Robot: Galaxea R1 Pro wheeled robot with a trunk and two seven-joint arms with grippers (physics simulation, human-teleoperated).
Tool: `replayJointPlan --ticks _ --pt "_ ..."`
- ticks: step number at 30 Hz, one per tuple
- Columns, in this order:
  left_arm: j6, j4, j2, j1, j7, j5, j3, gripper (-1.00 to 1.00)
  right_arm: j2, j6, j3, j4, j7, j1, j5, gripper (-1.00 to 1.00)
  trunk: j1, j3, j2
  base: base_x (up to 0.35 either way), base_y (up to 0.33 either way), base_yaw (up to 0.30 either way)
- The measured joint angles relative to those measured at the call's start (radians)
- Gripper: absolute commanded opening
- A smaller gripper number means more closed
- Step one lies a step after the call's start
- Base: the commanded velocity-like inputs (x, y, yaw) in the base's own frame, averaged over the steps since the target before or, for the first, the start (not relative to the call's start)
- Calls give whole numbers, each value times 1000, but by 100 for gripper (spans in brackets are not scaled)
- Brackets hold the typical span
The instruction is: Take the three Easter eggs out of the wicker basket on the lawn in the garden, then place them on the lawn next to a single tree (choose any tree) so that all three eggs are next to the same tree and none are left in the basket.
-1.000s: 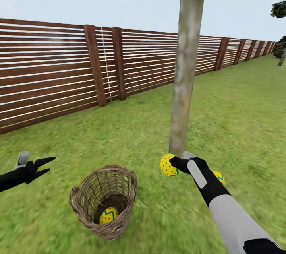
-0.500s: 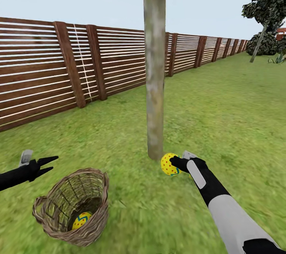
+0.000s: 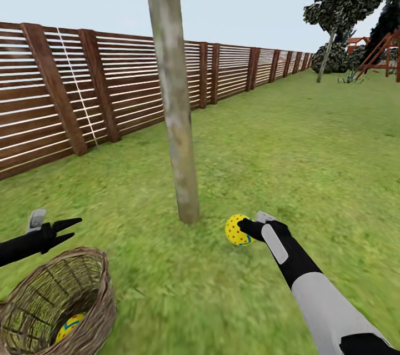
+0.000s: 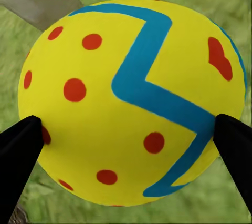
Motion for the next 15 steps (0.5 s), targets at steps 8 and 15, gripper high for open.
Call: replayJointPlan --ticks 8,15 --pt "0 -1 0 -1 0 -1 -3 100 0 -1 0 0 2 0 1 -100 -19 15 35 26 -34 -11" --pt "-11 3 -18 -2 91 -14 -157 100 -12 -75 0 1 -2 0 3 -100 -46 37 84 0 0 0"
